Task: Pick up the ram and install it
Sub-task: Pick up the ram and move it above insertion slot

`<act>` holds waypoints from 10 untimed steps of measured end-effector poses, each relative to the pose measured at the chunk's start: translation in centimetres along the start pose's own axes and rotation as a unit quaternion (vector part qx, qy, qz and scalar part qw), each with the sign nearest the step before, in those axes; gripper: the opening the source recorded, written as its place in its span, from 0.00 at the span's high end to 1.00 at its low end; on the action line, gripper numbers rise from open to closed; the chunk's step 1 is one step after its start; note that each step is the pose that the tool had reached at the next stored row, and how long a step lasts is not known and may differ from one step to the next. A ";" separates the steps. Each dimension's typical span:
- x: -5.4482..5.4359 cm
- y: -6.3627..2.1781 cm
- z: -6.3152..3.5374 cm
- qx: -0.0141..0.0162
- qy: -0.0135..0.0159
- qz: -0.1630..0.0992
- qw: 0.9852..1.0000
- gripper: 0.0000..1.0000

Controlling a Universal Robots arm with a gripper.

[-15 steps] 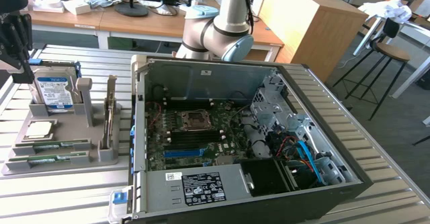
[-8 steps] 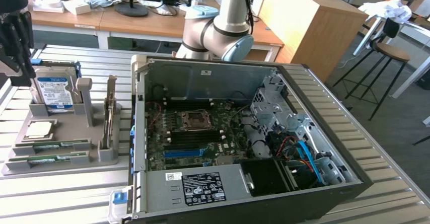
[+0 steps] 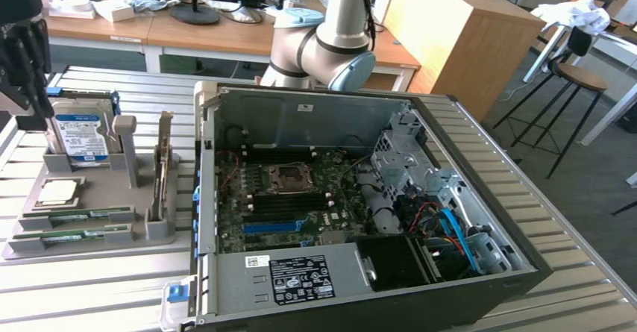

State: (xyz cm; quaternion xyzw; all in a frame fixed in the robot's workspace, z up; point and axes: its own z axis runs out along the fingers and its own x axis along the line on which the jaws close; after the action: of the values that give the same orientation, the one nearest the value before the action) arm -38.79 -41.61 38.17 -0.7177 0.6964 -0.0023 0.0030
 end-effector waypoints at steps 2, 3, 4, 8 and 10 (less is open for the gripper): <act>0.0 0.00 0.23 0.000 0.000 0.000 1.000 0.70; 0.0 0.00 0.33 0.000 0.000 0.000 1.000 0.70; 0.0 0.00 0.43 0.000 0.000 0.000 1.000 0.70; 0.0 0.00 0.82 0.000 0.000 0.000 1.000 0.70; 0.0 0.01 1.02 0.000 0.000 0.000 1.000 0.70</act>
State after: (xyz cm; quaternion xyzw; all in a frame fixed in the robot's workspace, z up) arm -38.79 -41.62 37.15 -0.7177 0.6963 -0.0023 0.0031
